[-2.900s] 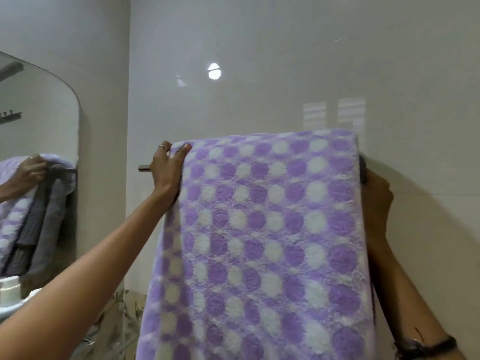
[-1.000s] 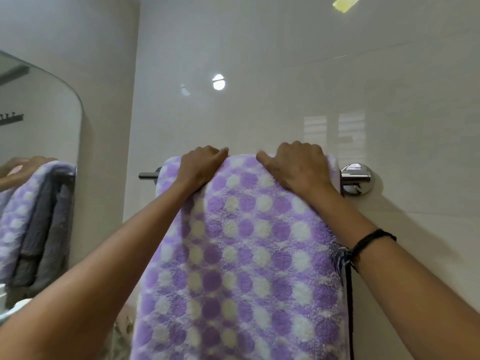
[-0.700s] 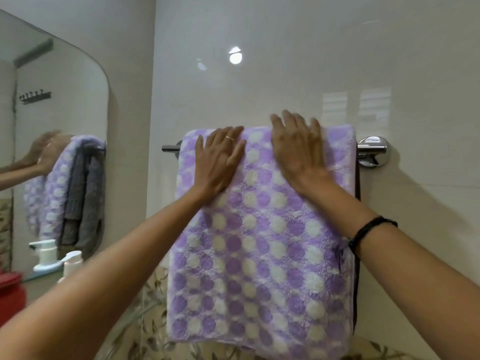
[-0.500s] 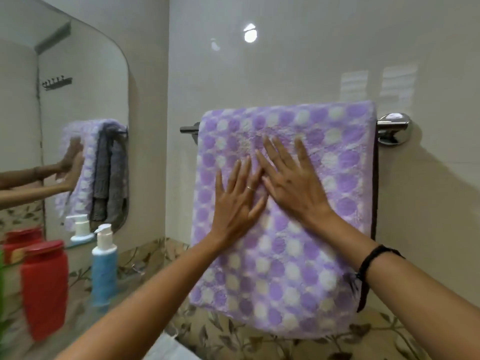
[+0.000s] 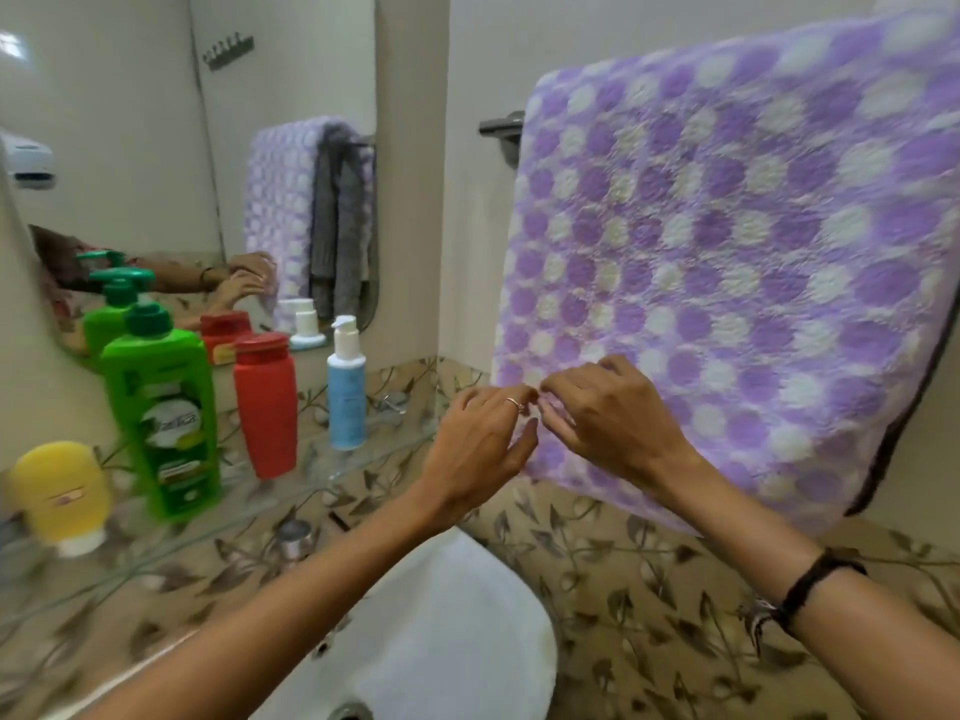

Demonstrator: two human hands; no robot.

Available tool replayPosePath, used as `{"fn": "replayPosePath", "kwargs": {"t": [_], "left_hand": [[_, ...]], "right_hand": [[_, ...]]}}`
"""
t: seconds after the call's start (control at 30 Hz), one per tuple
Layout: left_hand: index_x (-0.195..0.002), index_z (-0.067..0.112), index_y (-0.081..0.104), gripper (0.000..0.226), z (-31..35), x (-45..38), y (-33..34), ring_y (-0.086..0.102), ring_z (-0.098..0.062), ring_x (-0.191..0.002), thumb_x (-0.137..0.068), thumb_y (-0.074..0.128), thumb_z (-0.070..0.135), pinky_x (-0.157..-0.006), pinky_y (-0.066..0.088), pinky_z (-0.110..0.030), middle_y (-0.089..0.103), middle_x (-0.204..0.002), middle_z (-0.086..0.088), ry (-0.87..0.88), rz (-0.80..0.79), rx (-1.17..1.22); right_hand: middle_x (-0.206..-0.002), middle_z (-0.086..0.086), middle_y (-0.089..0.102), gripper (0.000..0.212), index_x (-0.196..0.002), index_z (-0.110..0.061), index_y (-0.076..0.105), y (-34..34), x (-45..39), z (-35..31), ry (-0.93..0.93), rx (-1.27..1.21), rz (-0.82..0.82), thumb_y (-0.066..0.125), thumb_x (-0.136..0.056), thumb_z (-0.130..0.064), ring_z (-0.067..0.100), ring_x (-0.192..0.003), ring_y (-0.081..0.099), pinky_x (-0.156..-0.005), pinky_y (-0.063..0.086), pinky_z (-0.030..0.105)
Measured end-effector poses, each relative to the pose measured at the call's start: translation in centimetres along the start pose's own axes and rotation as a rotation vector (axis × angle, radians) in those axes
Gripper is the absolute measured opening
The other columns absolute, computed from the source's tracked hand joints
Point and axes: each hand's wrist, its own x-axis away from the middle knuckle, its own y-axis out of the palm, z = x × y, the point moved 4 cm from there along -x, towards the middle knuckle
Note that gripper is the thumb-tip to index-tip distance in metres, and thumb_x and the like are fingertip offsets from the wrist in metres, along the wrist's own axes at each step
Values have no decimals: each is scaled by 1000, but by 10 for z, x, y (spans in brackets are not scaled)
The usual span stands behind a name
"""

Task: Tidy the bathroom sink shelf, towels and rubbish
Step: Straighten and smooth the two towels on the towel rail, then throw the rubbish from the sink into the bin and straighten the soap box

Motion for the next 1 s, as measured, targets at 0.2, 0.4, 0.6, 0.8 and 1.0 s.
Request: {"fn": "replayPosePath", "kwargs": {"t": [0.2,0.4,0.6,0.8,1.0], "left_hand": [[-70,22,44,19,-38,76,-42,43,-13,-55,-87,54,24,-59,26,-22,49,-61,5,-257,-8,-53],[-80,13,57,21,-80,136,-50,53,-14,-64,-88,48,30,-57,32,-22,59,-67,5,-545,-55,-60],[-84,11,57,23,-126,171,20,61,-20,-70,-93,48,30,-61,47,-37,67,-77,-5,-812,-168,-57],[-82,4,62,16,-184,177,109,61,-25,-74,-89,51,15,-64,44,-32,66,-77,-11,-1130,-211,21],[-104,1,57,18,-231,196,164,63,-34,-92,-91,51,12,-73,49,-36,67,-100,-19,-1499,-134,86]], "right_hand": [[-41,2,57,31,-50,-18,55,18,-10,-90,-43,-330,128,66,-78,-24,22,-37,51,-50,44,26],[-44,-1,59,36,-54,-20,58,68,-13,-164,87,-616,62,46,-87,-28,18,-42,56,-53,40,26],[-57,7,65,32,-68,-12,63,165,32,-203,466,-1107,-363,52,-91,-30,26,-55,59,-54,41,32],[-71,0,68,19,-86,-14,68,280,79,-221,1201,-1498,-755,53,-91,-25,19,-62,63,-64,46,30],[-94,12,62,28,-95,-5,58,353,115,-237,1959,-1642,-1014,62,-87,-31,27,-80,60,-71,48,35]]}}
